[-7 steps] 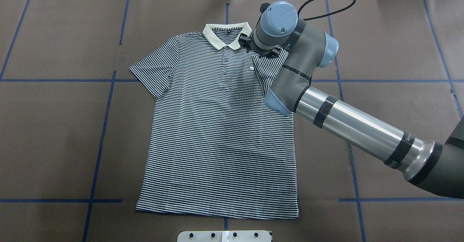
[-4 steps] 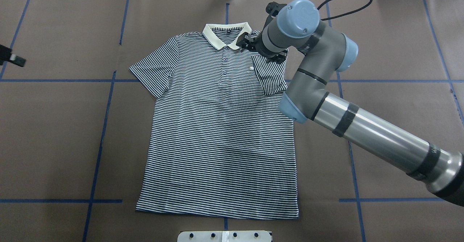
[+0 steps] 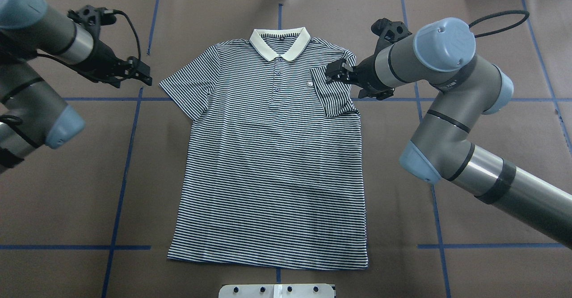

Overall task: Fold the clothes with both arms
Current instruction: 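Fold the other sleeve inward with the left gripper while the right gripper holds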

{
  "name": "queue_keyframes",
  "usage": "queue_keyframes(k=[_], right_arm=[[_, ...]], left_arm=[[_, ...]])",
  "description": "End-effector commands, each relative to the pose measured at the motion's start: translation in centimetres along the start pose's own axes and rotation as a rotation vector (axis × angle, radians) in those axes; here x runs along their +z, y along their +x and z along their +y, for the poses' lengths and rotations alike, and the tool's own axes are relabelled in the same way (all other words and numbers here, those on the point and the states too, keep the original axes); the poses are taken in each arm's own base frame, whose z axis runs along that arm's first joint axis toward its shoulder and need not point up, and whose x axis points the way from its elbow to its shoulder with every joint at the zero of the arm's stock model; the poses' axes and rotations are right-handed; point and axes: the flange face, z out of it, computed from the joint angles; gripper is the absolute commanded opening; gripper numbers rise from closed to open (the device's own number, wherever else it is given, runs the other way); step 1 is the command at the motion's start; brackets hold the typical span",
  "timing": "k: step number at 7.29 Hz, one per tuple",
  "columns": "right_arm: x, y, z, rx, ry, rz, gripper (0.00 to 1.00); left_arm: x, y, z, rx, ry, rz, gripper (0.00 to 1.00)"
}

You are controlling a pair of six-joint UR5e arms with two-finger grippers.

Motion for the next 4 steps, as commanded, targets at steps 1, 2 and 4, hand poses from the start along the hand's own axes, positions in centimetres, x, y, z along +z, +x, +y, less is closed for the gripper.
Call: queue_keyframes(k=[1,2,4], right_arm=[[-1.2,0.5,0.6,-0.005,-0.001,-0.013,1.00],[-1.2,0.5,0.6,-0.003,-0.002,-0.012,1.00],[-1.1,0.7,0.6,-0.001,-0.002,-0.009,1.00]], left_arm=[[6.0,1.3,-2.3,-0.020,0.059,-0.070,0.88],[6.9,0.7,-2.2,-0.018,0.062,-0.072,0.83],[9.0,0.7,-1.9,-0.003,0.109,-0.134,0.77]])
